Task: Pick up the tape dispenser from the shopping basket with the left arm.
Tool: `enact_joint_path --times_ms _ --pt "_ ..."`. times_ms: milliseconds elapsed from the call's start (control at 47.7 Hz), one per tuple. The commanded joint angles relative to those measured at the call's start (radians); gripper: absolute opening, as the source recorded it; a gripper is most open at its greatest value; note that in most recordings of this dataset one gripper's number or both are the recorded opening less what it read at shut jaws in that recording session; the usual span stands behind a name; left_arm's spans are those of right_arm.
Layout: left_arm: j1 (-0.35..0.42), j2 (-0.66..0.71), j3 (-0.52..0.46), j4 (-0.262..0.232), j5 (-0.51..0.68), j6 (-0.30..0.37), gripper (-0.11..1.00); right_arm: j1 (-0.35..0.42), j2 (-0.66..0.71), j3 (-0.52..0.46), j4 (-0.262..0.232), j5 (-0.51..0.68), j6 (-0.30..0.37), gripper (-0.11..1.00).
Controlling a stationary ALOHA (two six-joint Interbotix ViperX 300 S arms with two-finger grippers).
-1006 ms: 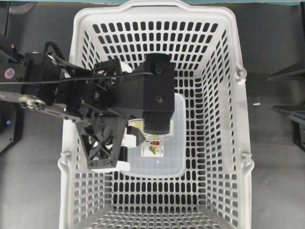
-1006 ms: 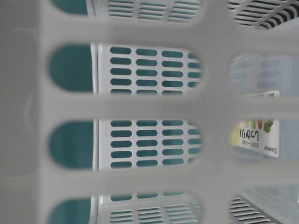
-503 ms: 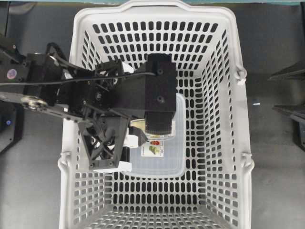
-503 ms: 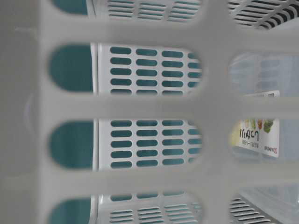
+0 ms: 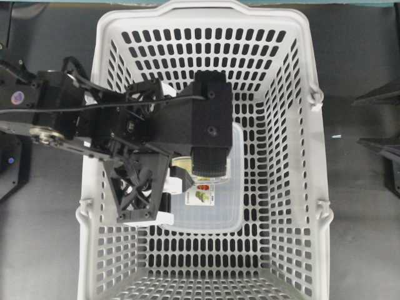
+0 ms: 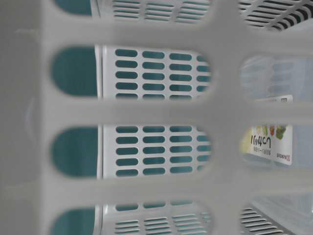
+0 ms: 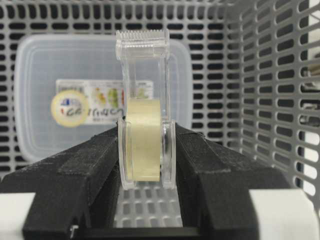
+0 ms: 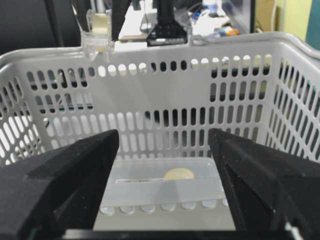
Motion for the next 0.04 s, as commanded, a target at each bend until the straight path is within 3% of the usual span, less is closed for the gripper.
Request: enact_joint_path --times_ms 0,21 --pt "-0.003 -0.011 -0.011 0.003 -0.008 0.0 0.28 0.002 0.006 -0.008 0.003 -0.002 0.0 0.71" --pt "-0.003 -0.011 -0.009 0.005 -0.008 0.0 0.28 0.0 0.006 -0.006 0.003 0.0 0.0 0.71"
